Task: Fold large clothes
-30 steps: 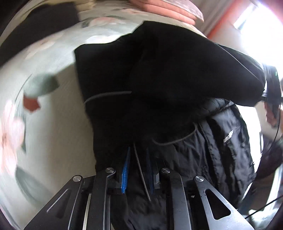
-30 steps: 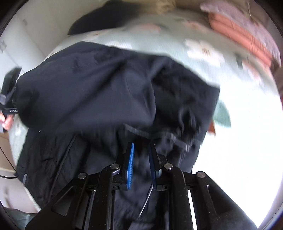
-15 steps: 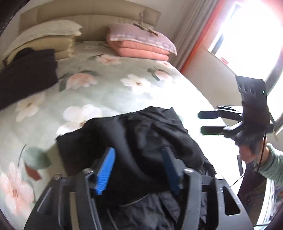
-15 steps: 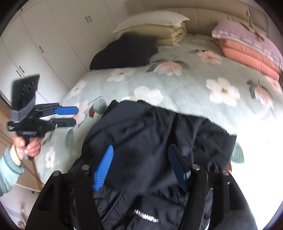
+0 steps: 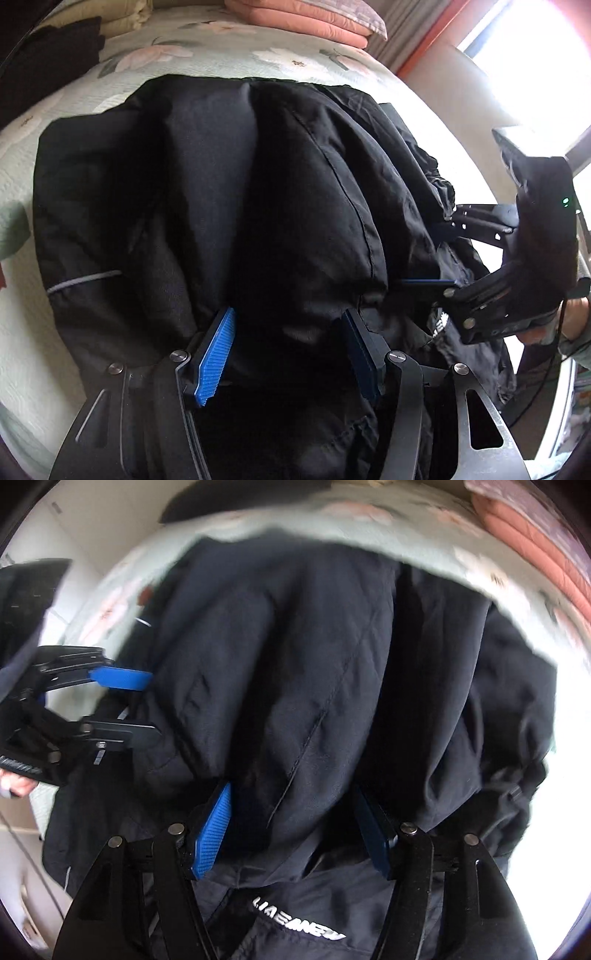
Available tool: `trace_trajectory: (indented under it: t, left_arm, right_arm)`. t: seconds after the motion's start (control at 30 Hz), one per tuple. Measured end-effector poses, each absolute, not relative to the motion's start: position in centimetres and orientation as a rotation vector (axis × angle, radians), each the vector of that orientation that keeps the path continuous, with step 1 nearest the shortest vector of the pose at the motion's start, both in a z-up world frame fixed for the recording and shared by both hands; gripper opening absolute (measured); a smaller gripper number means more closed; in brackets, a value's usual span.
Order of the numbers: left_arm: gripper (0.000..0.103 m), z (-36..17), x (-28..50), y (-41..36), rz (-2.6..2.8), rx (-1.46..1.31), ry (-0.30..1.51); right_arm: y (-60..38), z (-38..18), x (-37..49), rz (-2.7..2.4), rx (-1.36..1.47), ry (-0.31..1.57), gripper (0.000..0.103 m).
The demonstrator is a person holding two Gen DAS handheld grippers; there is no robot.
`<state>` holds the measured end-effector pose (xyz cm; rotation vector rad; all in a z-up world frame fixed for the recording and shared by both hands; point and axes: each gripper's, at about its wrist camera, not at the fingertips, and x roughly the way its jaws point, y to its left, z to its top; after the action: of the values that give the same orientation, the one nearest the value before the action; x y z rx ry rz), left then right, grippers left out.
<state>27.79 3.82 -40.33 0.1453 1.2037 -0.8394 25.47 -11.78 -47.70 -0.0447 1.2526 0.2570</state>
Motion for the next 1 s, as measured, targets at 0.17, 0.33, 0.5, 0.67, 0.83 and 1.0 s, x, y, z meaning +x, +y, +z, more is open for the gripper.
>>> trace_trajectory:
  t: [0.17, 0.33, 0.5, 0.67, 0.83, 1.0]
  left_arm:
    - [0.060, -41.6, 26.9, 3.8, -0.810, 0.129, 1.139]
    - [0.061, -41.6, 26.2, 3.3, -0.787, 0.167, 1.097]
    - [0.061, -40.3, 25.0, 2.5, -0.732, 0.217, 1.082]
    - [0.061, -34.9, 24.3, 3.7, -0.790, 0.159, 1.048]
    - [0.062, -32.7, 23.9, 2.7, -0.789, 0.140, 1.010]
    - [0.062, -38.8, 23.6, 1.0, -0.674, 0.154, 1.102]
  right_arm:
    - [-11.4, -49.0, 25.1, 0.231, -0.047, 1.197, 0.070]
    - [-10.7, -49.1, 24.1, 0.220, -0.060, 1.170, 0.071]
    - [-11.7, -47.1, 23.5, 0.263, -0.043, 1.198, 0.071]
    - [-13.6, -40.1, 24.0, 0.288, 0.004, 1.099, 0.072]
    - [-14.7, -37.7, 30.7, 0.307, 0.108, 1.039, 0.075]
    - [-13.0, -45.9, 37.7, 0.300, 0.086, 1.232, 0.075]
